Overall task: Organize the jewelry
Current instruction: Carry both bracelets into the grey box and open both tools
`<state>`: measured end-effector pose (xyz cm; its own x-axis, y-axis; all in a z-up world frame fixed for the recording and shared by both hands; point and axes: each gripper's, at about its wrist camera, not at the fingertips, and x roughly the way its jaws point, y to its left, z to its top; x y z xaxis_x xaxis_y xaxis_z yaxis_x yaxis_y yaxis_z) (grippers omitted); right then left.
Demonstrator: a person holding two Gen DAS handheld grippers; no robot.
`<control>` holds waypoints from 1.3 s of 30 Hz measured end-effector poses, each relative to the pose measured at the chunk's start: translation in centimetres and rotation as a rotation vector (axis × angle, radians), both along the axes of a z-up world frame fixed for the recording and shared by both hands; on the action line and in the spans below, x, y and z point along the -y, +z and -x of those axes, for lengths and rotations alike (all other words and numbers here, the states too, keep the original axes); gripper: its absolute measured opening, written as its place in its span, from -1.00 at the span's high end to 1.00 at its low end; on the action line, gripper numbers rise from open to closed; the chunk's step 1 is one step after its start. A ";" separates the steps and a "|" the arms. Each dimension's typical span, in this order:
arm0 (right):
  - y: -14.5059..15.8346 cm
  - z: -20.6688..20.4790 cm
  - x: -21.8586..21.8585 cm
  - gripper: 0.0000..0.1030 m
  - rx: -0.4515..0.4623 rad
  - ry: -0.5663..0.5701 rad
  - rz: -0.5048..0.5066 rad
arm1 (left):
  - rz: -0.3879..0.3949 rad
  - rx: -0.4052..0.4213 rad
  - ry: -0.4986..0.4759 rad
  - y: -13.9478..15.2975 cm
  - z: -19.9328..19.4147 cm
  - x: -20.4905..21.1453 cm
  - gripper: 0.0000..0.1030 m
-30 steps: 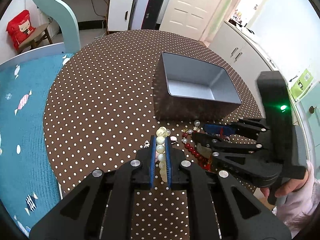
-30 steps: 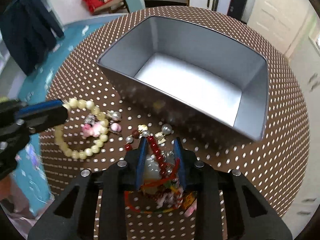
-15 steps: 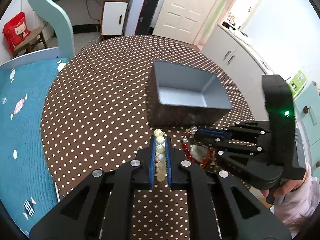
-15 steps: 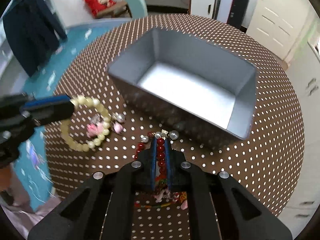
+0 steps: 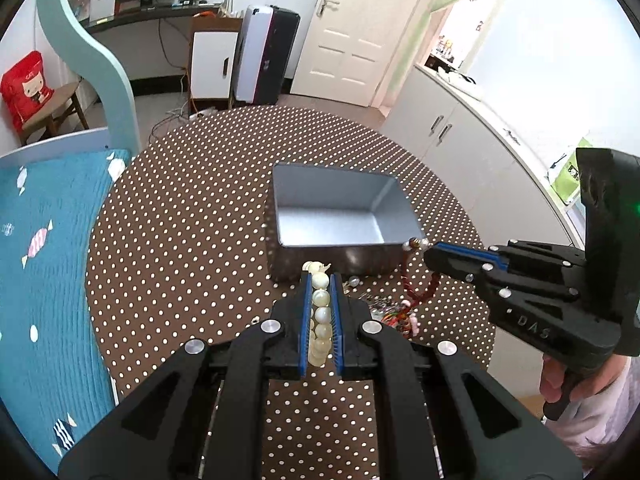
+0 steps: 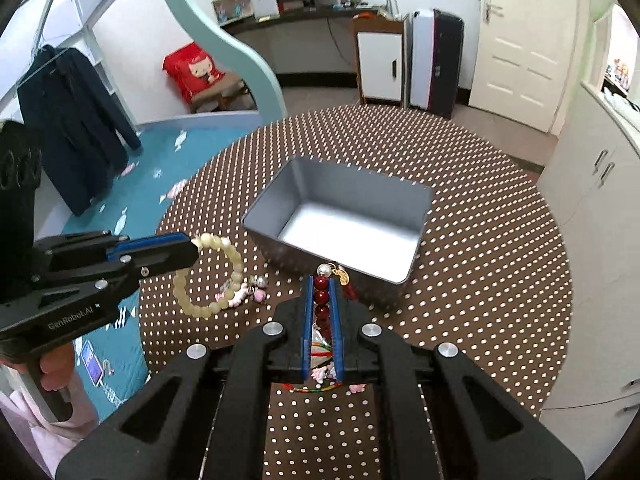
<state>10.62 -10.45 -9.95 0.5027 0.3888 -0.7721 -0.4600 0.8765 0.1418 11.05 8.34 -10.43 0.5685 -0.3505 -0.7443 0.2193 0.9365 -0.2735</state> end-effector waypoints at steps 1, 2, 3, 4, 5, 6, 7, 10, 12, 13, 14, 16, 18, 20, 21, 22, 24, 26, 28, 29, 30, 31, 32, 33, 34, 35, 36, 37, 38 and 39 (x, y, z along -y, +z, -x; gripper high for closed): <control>0.3 0.0 0.2 0.86 0.009 -0.005 -0.005 | 0.000 0.008 -0.003 0.3 0.0 0.1 0.83; 0.8 0.0 0.6 0.86 0.020 -0.008 -0.014 | 0.000 0.015 -0.006 0.5 0.1 0.2 0.83; 1.0 0.0 0.6 0.86 0.028 -0.011 -0.018 | 0.000 0.024 -0.009 0.8 0.1 0.4 0.83; 1.4 0.1 0.8 0.87 0.040 -0.013 -0.024 | -0.001 0.033 -0.013 1.2 0.1 0.6 0.83; 1.5 -0.3 0.6 0.86 0.044 -0.015 -0.031 | -0.001 0.039 -0.016 1.5 0.0 0.6 0.83; 1.9 -0.6 0.9 0.86 0.047 -0.019 -0.040 | -0.002 0.046 -0.020 1.8 -0.1 0.8 0.83; 2.2 -0.6 1.0 0.86 0.055 -0.022 -0.047 | -0.002 0.051 -0.023 2.0 -0.1 0.9 0.83; 2.7 -1.0 1.4 0.86 0.080 -0.030 -0.047 | -0.003 0.079 -0.038 3.1 -0.4 1.7 0.83; 3.0 -1.2 1.5 0.86 0.092 -0.035 -0.055 | -0.012 0.098 -0.049 3.7 -0.8 2.2 0.83; 3.3 -1.5 1.6 0.86 0.102 -0.039 -0.058 | -0.012 0.104 -0.053 4.0 -0.9 2.4 0.83; 3.4 -1.6 1.7 0.86 0.108 -0.041 -0.061 | -0.012 0.112 -0.058 4.3 -1.2 2.7 0.83; 3.9 -2.2 1.7 0.86 0.119 -0.042 -0.072 | -0.012 0.118 -0.060 4.7 -1.8 3.1 0.83; 4.0 -2.7 1.7 0.86 0.129 -0.046 -0.068 | -0.018 0.119 -0.059 4.9 -2.7 3.5 0.83; 3.9 -3.5 1.7 0.86 0.126 -0.048 -0.075 | -0.021 0.113 -0.056 4.8 -3.7 4.0 0.83; 3.8 -3.9 1.7 0.86 0.125 -0.049 -0.077 | -0.023 0.106 -0.055 4.7 -4.3 4.2 0.83; 3.7 -4.4 1.7 0.86 0.123 -0.053 -0.076 | -0.023 0.099 -0.052 4.5 -4.9 4.3 0.83; 3.5 -5.3 1.6 0.86 0.111 -0.049 -0.081 | -0.024 0.086 -0.045 4.1 -5.8 4.4 0.83; 3.0 -6.3 1.4 0.86 0.095 -0.046 -0.084 | -0.026 0.066 -0.040 3.5 -6.9 4.5 0.83; 2.4 -7.5 1.2 0.86 0.071 -0.045 -0.087 | -0.027 0.046 -0.038 2.9 -7.9 4.6 0.83; 2.3 -7.9 1.1 0.86 0.065 -0.045 -0.085 | -0.028 0.034 -0.040 2.5 -8.5 4.8 0.83; 2.1 -8.3 1.0 0.86 0.057 -0.044 -0.083 | -0.029 0.022 -0.042 2.1 -9.1 5.0 0.83; 1.5 -8.9 0.8 0.86 0.042 -0.042 -0.082 | -0.031 0.008 -0.045 1.6 -9.8 5.3 0.83; 1.2 -9.3 0.7 0.86 0.031 -0.041 -0.083 | -0.033 -0.001 -0.048 1.2 -10.0 5.5 0.83; 1.0 -9.6 0.7 0.86 0.023 -0.040 -0.081 | -0.038 -0.011 -0.051 0.7 -10.5 5.7 0.82; 0.8 -9.8 0.6 0.86 0.016 -0.040 -0.079 | -0.043 -0.023 -0.053 0.1 -10.9 5.9 0.82; 0.4 -10.2 0.5 0.86 0.005 -0.039 -0.075 | -0.044 -0.032 -0.054 -0.2 -11.2 6.0 0.82; 0.0 -10.6 0.5 0.86 -0.007 -0.037 -0.075 | -0.046 -0.042 -0.054 -0.6 -11.5 6.2 0.82; -0.3 -11.0 0.5 0.86 -0.017 -0.036 -0.074 | -0.050 -0.052 -0.051 -1.0 -11.9 6.3 0.82; -0.5 -11.2 0.4 0.86 -0.023 -0.036 -0.071 | -0.057 -0.060 -0.049 -1.4 -12.3 6.3 0.82; -0.7 -11.5 0.3 0.86 -0.031 -0.037 -0.069 | -0.065 -0.066 -0.051 -1.8 -12.7 6.4 0.82</control>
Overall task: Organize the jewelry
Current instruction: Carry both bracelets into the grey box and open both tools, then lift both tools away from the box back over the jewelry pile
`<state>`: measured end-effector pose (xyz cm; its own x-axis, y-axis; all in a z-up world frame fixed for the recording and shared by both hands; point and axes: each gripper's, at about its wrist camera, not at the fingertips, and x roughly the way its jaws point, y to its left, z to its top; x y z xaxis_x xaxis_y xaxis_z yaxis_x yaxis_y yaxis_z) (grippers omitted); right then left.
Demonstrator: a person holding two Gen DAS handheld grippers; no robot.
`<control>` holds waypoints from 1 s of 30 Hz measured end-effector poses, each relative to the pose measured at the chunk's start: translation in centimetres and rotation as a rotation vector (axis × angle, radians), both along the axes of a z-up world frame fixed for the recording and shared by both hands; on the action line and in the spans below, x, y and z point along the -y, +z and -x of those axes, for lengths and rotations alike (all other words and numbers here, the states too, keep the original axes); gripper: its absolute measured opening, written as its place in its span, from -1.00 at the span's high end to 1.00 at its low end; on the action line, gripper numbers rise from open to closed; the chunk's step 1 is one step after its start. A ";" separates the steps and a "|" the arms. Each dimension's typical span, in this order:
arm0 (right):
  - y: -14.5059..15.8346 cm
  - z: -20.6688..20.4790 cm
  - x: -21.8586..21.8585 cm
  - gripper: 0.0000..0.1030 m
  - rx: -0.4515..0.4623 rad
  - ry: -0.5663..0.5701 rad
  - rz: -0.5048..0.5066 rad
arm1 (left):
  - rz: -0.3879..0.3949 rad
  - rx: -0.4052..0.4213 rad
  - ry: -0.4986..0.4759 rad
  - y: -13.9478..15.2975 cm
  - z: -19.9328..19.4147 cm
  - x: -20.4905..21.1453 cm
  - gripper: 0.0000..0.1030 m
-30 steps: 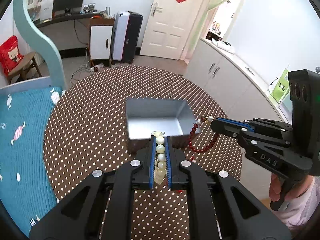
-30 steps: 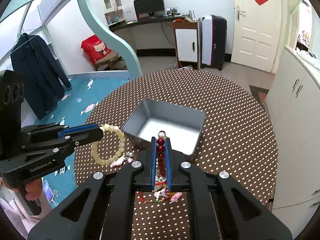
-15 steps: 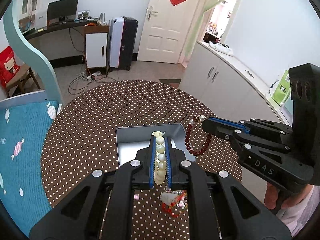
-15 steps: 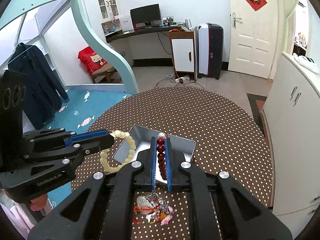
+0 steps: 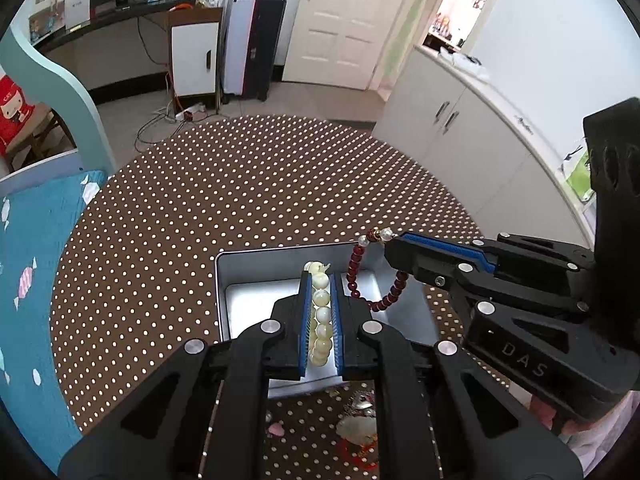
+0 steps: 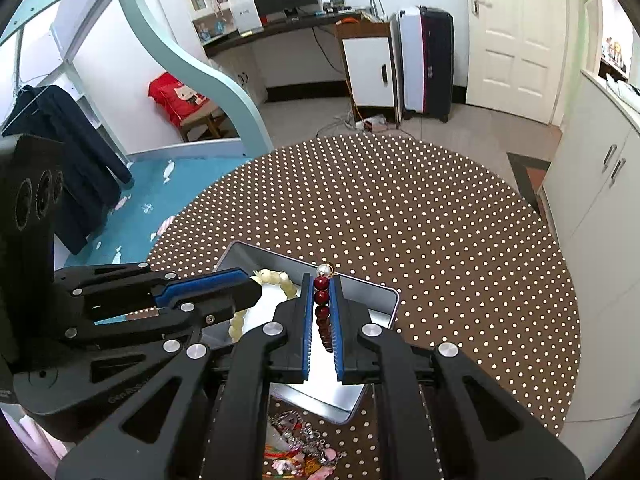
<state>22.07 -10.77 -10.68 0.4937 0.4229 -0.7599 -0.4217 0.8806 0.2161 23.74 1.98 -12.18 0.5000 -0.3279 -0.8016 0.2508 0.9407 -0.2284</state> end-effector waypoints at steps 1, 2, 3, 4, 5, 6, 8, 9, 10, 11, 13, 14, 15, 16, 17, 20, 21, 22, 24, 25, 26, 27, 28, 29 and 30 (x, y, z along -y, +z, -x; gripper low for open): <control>-0.3 -0.2 -0.1 0.86 -0.008 0.003 -0.001 | -0.004 -0.005 -0.003 -0.3 -0.3 0.1 0.81; -0.4 -0.4 -0.3 0.86 -0.015 0.008 0.000 | -0.003 -0.010 -0.004 -0.5 -0.5 0.2 0.81; -0.6 -0.5 -0.4 0.86 -0.022 0.011 -0.001 | -0.002 -0.013 -0.004 -0.7 -0.8 0.3 0.81; -0.6 -0.7 -0.5 0.86 -0.028 0.013 -0.002 | -0.002 -0.017 -0.005 -0.8 -0.9 0.3 0.81; -0.8 -0.8 -0.6 0.86 -0.037 0.017 -0.004 | -0.006 -0.022 -0.002 -1.0 -1.1 0.2 0.81; -1.0 -0.9 -0.8 0.86 -0.042 0.019 -0.002 | -0.015 -0.025 0.004 -1.2 -1.3 0.1 0.77; -1.1 -1.2 -1.0 0.86 -0.054 0.026 -0.010 | -0.023 -0.027 0.014 -1.2 -1.4 -0.2 0.53; -1.1 -1.2 -0.9 0.86 -0.055 0.027 -0.011 | -0.027 -0.021 0.021 -1.2 -1.4 -0.5 0.47; -1.1 -1.2 -1.1 0.86 -0.056 0.029 -0.007 | -0.029 -0.015 0.024 -1.1 -1.3 -0.8 0.42; -1.2 -1.2 -1.0 0.86 -0.057 0.029 -0.001 | -0.035 -0.009 0.032 -0.9 -1.3 -1.1 0.39; -1.4 -1.2 -1.1 0.81 -0.057 0.028 0.012 | -0.052 0.002 0.049 -0.8 -1.0 -1.5 0.29; -1.3 -1.1 -1.1 0.75 -0.052 0.021 0.014 | -0.061 0.008 0.054 -0.7 -0.8 -1.7 0.27; -1.3 -1.1 -0.9 0.65 -0.047 0.008 0.022 | -0.068 0.012 0.058 -0.7 -0.7 -1.8 0.25; -1.1 -1.0 -0.7 0.42 -0.037 -0.007 0.029 | -0.073 0.012 0.061 -0.7 -0.6 -2.0 0.25; -0.9 -0.9 -0.5 0.18 -0.028 -0.018 0.031 | -0.078 0.010 0.067 -0.7 -0.5 -2.1 0.25; -0.5 -0.6 0.1 0.03 -0.001 -0.039 0.045 | -0.093 0.006 0.074 -0.8 -0.3 -2.3 0.17; -0.5 -0.5 0.3 0.03 -0.002 -0.041 0.045 | -0.095 0.006 0.077 -0.8 -0.1 -2.4 0.15; -0.5 -0.5 0.5 0.03 -0.004 -0.043 0.041 | -0.096 0.005 0.077 -0.9 0.0 -2.4 0.15; -0.6 -0.4 0.8 0.03 -0.008 -0.051 0.043 | -0.098 0.004 0.074 -0.8 0.2 -2.2 0.15; -0.6 -0.4 1.0 0.03 -0.008 -0.057 0.047 | -0.099 0.005 0.073 -0.7 0.3 -2.1 0.15; -0.6 -0.3 1.1 0.02 -0.010 -0.059 0.046 | -0.101 0.007 0.072 -0.7 0.5 -2.0 0.15; -0.6 -0.2 1.2 0.03 -0.012 -0.061 0.044 | -0.104 0.009 0.072 -0.6 0.6 -1.9 0.15; -0.5 -0.1 1.1 0.02 -0.012 -0.063 0.043 | -0.106 0.008 0.073 -0.6 0.7 -1.8 0.15; -0.4 0.1 1.2 0.03 -0.008 -0.067 0.047 | -0.109 0.008 0.077 -0.6 0.8 -1.8 0.15; -0.3 0.2 1.3 0.02 -0.004 -0.069 0.049 | -0.112 0.008 0.080 -0.5 1.0 -1.7 0.15</control>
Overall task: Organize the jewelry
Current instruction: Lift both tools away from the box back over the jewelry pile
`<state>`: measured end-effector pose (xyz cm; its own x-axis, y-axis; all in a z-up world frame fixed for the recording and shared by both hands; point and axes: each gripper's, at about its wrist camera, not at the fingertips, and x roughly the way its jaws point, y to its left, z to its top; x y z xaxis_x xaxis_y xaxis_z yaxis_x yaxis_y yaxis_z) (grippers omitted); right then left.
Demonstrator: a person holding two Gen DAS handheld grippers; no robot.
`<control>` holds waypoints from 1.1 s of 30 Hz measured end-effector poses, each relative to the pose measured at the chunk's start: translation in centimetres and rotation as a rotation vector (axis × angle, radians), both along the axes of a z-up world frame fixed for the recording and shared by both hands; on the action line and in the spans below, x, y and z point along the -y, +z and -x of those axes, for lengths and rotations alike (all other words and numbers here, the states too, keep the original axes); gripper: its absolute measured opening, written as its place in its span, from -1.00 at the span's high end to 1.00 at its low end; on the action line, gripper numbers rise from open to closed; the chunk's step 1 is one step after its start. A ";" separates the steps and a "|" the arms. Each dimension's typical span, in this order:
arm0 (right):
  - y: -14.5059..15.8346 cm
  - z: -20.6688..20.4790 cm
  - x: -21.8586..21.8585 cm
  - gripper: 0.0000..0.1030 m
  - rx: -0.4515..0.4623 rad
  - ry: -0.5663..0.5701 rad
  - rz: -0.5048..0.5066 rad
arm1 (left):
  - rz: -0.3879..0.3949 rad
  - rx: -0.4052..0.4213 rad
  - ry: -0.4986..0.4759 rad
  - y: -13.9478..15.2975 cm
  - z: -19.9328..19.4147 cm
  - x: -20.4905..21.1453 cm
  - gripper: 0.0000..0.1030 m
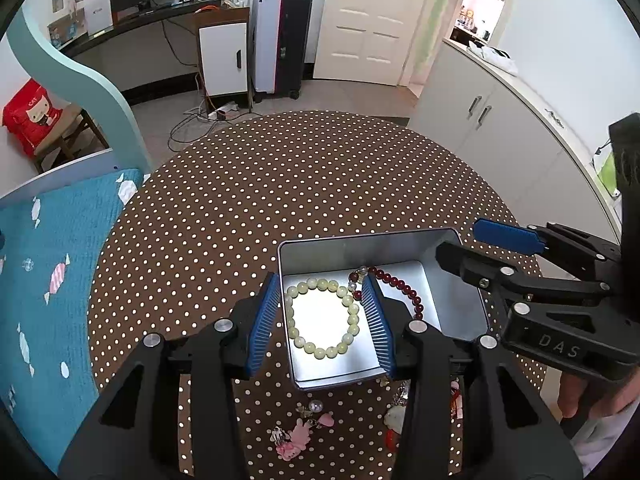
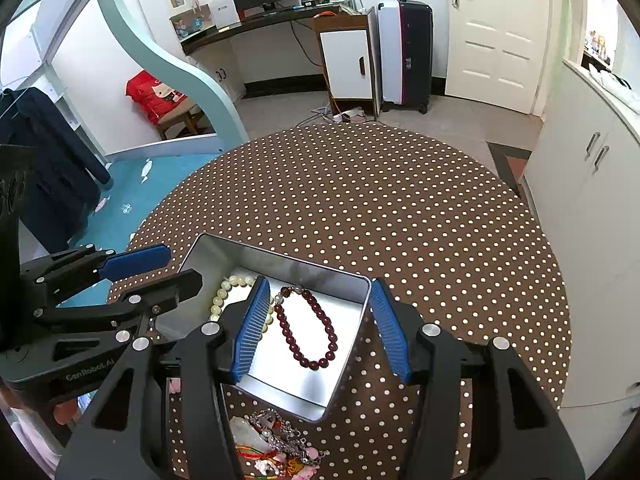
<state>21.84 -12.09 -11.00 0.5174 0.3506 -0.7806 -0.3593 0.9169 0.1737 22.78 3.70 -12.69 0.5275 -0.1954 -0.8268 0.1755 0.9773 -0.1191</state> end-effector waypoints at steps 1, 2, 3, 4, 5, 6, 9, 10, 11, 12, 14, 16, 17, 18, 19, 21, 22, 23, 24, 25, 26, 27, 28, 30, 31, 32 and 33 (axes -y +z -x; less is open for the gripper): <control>0.1 0.2 0.0 0.02 0.003 -0.001 0.000 | 0.000 0.001 0.000 0.1 0.2 0.0 0.15; 0.2 0.4 0.1 0.02 0.005 -0.002 -0.002 | 0.001 0.001 -0.001 0.1 0.5 0.1 0.14; 0.3 0.7 0.2 0.02 0.009 -0.005 -0.002 | 0.001 0.002 -0.001 0.1 0.7 0.1 0.14; 0.4 0.9 0.3 0.02 0.012 -0.007 -0.001 | 0.001 0.003 -0.001 0.2 0.7 0.1 0.14; 0.4 1.2 0.5 0.01 0.015 -0.007 -0.001 | 0.001 0.003 -0.001 0.2 1.0 0.1 0.14; 0.5 1.4 0.5 0.00 0.016 -0.009 -0.001 | 0.000 0.002 0.001 0.2 1.3 -0.1 0.14; 0.6 2.0 0.9 -0.06 0.023 -0.017 0.001 | -0.002 0.004 0.009 0.4 2.1 -0.2 0.10; 0.7 2.2 1.0 -0.10 0.025 -0.020 0.002 | -0.002 0.004 0.011 0.5 2.3 -0.3 0.08; 0.8 2.4 1.1 -0.15 0.028 -0.023 0.003 | -0.002 0.005 0.017 0.6 2.5 -0.4 0.06; 0.9 2.7 1.3 -0.18 0.033 -0.027 0.004 | -0.003 0.007 0.022 0.7 2.8 -0.5 0.02; 1.0 3.2 1.5 -0.29 0.043 -0.035 0.004 | -0.004 0.014 0.031 0.8 3.5 -0.8 -0.12; 1.3 3.7 1.6 -0.40 0.053 -0.042 0.002 | -0.006 0.020 0.040 1.0 4.0 -1.1 -0.26; 1.4 4.0 1.8 -0.45 0.059 -0.047 0.001 | -0.008 0.022 0.044 1.1 4.4 -1.3 -0.27; 1.4 4.3 2.0 -0.49 0.063 -0.054 0.002 | -0.008 0.023 0.046 1.1 4.8 -1.5 -0.32; 1.5 4.5 2.0 -0.59 0.065 -0.059 0.003 | -0.009 0.024 0.048 1.1 5.2 -1.7 -0.41; 1.6 5.0 2.3 -0.73 0.072 -0.076 0.000 | -0.017 0.028 0.056 1.1 5.8 -1.9 -0.54; 1.6 5.2 2.4 -0.78 0.073 -0.083 -0.004 | -0.021 0.029 0.060 1.2 6.1 -2.0 -0.59; 1.7 5.5 2.6 -0.82 0.076 -0.088 -0.010 | -0.022 0.029 0.064 1.1 6.4 -2.2 -0.61; 1.7 5.8 2.7 -0.83 0.078 -0.092 -0.015 | -0.021 0.028 0.068 1.1 6.7 -2.4 -0.67; 1.7 6.1 2.7 -0.83 0.078 -0.096 -0.017 | -0.023 0.028 0.071 1.1 7.0 -2.5 -0.72; 1.7 6.4 2.9 -0.83 0.079 -0.104 -0.019 | -0.026 0.028 0.073 1.0 7.3 -2.7 -0.73; 1.6 6.8 3.0 -0.83 0.079 -0.110 -0.022 | -0.030 0.027 0.073 0.9 7.8 -2.8 -0.73; 1.4 7.3 3.1 -0.84 0.075 -0.114 -0.028 | -0.032 0.024 0.074 0.8 8.0 -2.9 -0.74; 0.9 8.4 2.9 -0.84 0.069 -0.109 -0.042 | -0.038 0.014 0.076 0.5 8.7 -3.3 -0.76; 0.6 9.1 2.8 -0.84 0.068 -0.102 -0.048 | -0.044 0.007 0.075 0.2 9.3 -3.4 -0.76; 0.4 9.6 2.6 -0.84 0.067 -0.095 -0.053 | -0.048 0.002 0.074 0.0 9.6 -3.4 -0.76; 0.1 10.1 2.4 -0.84 0.065 -0.085 -0.055 | -0.050 -0.002 0.074 -0.3 10.1 -3.5 -0.76</control>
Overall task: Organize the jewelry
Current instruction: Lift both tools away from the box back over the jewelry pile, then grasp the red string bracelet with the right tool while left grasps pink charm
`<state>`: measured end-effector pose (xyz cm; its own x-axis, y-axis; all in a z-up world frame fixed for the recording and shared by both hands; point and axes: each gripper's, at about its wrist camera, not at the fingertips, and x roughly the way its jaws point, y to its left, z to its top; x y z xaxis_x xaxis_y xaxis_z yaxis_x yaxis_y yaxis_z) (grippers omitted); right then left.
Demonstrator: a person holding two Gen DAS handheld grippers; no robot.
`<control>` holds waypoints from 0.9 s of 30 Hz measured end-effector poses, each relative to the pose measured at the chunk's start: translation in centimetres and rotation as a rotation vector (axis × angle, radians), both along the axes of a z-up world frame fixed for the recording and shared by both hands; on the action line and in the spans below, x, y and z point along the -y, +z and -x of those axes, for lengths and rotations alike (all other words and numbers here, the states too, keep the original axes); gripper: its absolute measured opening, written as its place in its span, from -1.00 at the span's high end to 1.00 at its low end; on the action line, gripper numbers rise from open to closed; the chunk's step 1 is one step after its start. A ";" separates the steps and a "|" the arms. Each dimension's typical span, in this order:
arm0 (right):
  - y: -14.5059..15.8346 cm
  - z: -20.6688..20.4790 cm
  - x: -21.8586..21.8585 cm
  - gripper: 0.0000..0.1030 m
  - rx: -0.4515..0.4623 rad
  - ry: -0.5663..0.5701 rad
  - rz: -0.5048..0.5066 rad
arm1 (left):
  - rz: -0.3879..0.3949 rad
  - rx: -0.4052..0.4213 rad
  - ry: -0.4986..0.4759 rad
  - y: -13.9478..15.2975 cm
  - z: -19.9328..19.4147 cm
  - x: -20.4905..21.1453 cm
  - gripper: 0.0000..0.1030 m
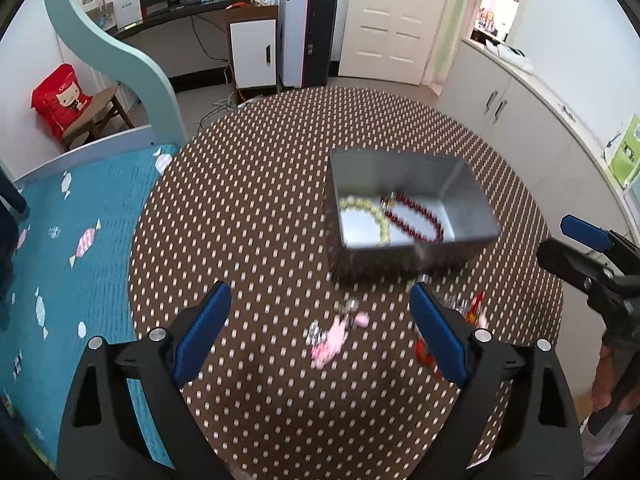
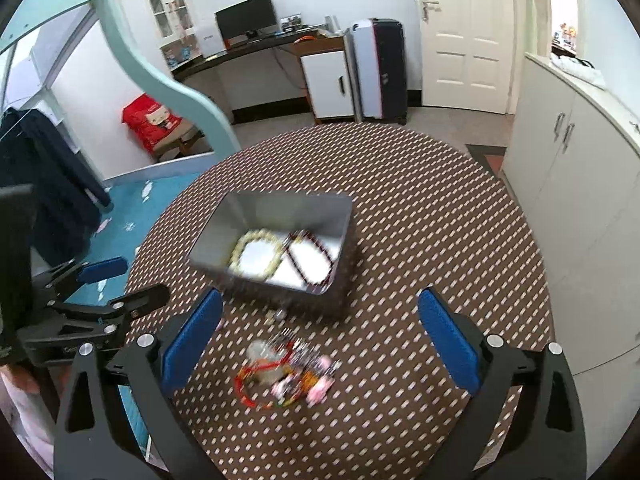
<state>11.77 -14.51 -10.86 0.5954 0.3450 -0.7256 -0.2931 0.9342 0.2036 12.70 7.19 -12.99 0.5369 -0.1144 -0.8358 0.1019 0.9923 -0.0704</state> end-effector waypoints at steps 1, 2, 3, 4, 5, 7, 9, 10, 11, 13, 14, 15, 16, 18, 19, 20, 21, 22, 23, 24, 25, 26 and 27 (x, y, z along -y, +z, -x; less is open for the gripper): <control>-0.4 0.8 -0.4 -0.84 -0.002 0.014 0.001 | 0.001 -0.005 0.001 -0.3 0.5 -0.1 -0.76; -0.5 1.1 -0.6 -0.84 -0.003 0.022 0.001 | 0.005 -0.013 -0.001 -0.5 0.9 -0.3 -0.76; -0.8 1.7 -0.9 -0.84 -0.007 0.034 -0.002 | 0.009 -0.020 -0.001 -0.7 1.3 -0.4 -0.76; -1.2 2.3 -1.2 -0.84 -0.014 0.048 -0.010 | 0.011 -0.023 0.001 -0.9 1.5 -0.5 -0.76; -1.4 2.6 -1.4 -0.84 -0.020 0.056 -0.018 | 0.011 -0.027 0.003 -1.1 1.9 -0.6 -0.76; -2.1 3.4 -2.2 -0.84 -0.040 0.089 -0.031 | 0.014 -0.034 0.002 -1.5 2.6 -1.0 -0.76; -2.7 4.0 -2.8 -0.84 -0.053 0.110 -0.027 | 0.027 -0.039 0.007 -1.9 3.3 -1.4 -0.76; -3.3 4.2 -3.4 -0.84 -0.065 0.126 -0.023 | 0.033 -0.041 0.009 -2.1 3.5 -1.5 -0.76; -3.6 4.5 -3.7 -0.82 -0.072 0.136 -0.023 | 0.039 -0.044 0.010 -2.4 3.8 -1.8 -0.76; -4.5 4.7 -4.5 -0.71 -0.093 0.155 -0.023 | 0.042 -0.048 0.012 -2.8 4.2 -2.1 -0.76; -4.8 4.7 -4.8 -0.65 -0.104 0.162 -0.024 | 0.042 -0.050 0.013 -3.0 4.4 -2.1 -0.76; -5.1 4.7 -5.0 -0.55 -0.115 0.170 -0.028 | 0.043 -0.052 0.011 -3.2 4.5 -2.3 -0.76; -5.5 4.6 -5.2 -0.46 -0.129 0.181 -0.036 | 0.044 -0.053 0.008 -3.4 4.6 -2.3 -0.76; -6.3 4.4 -5.7 -0.32 -0.158 0.182 -0.037 | 0.043 -0.051 0.001 -3.7 4.8 -2.7 -0.76; -6.7 4.2 -5.9 -0.28 -0.174 0.189 -0.038 | 0.041 -0.051 0.000 -3.8 4.9 -2.8 -0.76; -6.8 4.0 -6.0 -0.25 -0.183 0.191 -0.041 | 0.041 -0.051 -0.002 -3.9 4.8 -2.7 -0.76; -7.1 3.8 -6.2 -0.21 -0.193 0.192 -0.044 | 0.044 -0.053 -0.005 -4.0 4.8 -2.7 -0.76; -7.1 3.6 -6.3 -0.17 -0.198 0.192 -0.045 | 0.046 -0.054 -0.008 -4.1 4.8 -2.7 -0.76; -7.2 3.4 -6.4 -0.10 -0.202 0.190 -0.043 | 0.047 -0.058 -0.011 -4.3 4.7 -2.7 -0.76; -7.3 3.2 -6.5 -0.07 -0.205 0.190 -0.044 | 0.047 -0.060 -0.011 -4.4 4.7 -2.7 -0.76; -7.3 2.9 -6.6 0.01 -0.209 0.191 -0.046 | 0.047 -0.064 -0.013 -4.6 4.5 -2.8 -0.76; -7.4 2.7 -6.8 0.10 -0.209 0.190 -0.044 | 0.049 -0.069 -0.017 -4.8 4.5 -2.8 -0.76; -7.3 2.5 -6.9 0.16 -0.208 0.190 -0.039 | 0.051 -0.073 -0.020 -4.9 4.5 -2.8 -0.76</control>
<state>9.27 -7.62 -18.14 0.3570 0.4667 -0.8091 -0.4107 0.8564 0.3128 8.24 10.01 -17.93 0.4718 -0.1684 -0.8655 0.1145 0.9850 -0.1292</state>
